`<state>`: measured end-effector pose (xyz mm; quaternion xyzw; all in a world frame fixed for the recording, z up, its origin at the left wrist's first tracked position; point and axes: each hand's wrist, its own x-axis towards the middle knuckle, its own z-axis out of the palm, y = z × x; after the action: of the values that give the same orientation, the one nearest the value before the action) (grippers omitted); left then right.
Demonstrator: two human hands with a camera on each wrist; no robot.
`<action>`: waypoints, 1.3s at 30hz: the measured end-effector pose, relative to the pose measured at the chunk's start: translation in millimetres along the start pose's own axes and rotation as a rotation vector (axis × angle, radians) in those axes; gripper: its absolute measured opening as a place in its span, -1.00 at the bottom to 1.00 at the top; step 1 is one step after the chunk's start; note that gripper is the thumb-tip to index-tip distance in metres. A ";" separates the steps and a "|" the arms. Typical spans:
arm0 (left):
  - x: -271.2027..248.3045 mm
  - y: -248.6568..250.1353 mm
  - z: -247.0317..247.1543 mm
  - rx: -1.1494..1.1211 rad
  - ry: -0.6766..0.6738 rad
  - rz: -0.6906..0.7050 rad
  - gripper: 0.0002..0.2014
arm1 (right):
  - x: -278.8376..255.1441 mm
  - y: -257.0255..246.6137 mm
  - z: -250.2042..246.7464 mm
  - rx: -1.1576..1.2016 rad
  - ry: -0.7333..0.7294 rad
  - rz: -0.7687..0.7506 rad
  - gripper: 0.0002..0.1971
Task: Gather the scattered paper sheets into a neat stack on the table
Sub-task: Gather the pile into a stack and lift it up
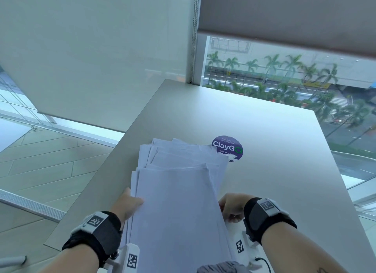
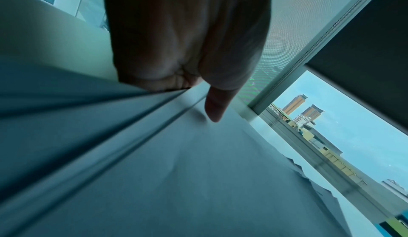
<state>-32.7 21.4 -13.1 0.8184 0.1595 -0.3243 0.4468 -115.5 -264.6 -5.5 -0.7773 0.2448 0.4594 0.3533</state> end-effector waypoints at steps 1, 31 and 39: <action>-0.7 -0.3 -0.2 -0.011 -0.017 0.001 -0.25 | -0.5 1.7 1.4 0.030 -0.040 -0.001 -0.62; -15.8 -5.6 7.1 0.137 0.022 0.031 -0.40 | -15.5 -28.1 -4.1 0.224 0.373 0.049 -0.53; -20.5 10.7 19.7 0.021 -0.289 0.035 0.09 | -22.8 -34.1 -4.4 0.418 0.222 0.005 -0.33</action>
<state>-49.6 -0.3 -0.3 0.7705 0.0759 -0.4328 0.4618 -99.5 -245.2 27.2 -0.7324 0.3739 0.3112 0.4764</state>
